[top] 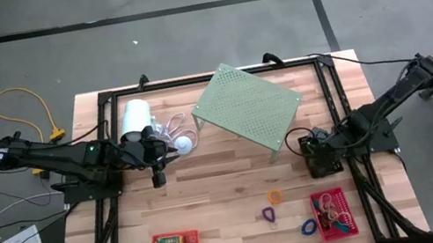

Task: Pick & Place Office Desk Supplies
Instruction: Put the violet spring keychain into the black bin

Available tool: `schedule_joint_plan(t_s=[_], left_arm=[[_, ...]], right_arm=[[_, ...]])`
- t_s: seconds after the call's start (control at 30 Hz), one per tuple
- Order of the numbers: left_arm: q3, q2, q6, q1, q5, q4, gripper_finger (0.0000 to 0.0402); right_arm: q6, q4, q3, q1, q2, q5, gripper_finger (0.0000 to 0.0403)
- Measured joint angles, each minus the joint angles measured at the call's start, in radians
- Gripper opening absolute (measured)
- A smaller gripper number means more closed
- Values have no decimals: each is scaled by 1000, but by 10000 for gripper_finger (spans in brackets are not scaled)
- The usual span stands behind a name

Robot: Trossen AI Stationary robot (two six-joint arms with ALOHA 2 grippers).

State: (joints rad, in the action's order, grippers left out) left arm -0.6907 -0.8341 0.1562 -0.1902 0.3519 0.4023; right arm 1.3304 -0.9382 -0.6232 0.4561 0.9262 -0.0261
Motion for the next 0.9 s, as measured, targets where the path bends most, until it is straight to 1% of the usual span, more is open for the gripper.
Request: schedule_joint_plan(t_s=[0.27, 0.47, 0.67, 0.9], left_arm=[[0, 0, 0, 0, 0, 0, 89], [0, 0, 0, 0, 0, 0, 89], [0, 0, 0, 0, 0, 0, 89], [0, 0, 0, 0, 0, 0, 89]], right_arm=[[-4, 33, -1, 0, -5, 4, 99], [-61, 212, -1, 0, 7, -3, 97], [-149, 440, -1, 2, 135, 10, 97], [-218, 749, 0, 2, 314, 91, 97]])
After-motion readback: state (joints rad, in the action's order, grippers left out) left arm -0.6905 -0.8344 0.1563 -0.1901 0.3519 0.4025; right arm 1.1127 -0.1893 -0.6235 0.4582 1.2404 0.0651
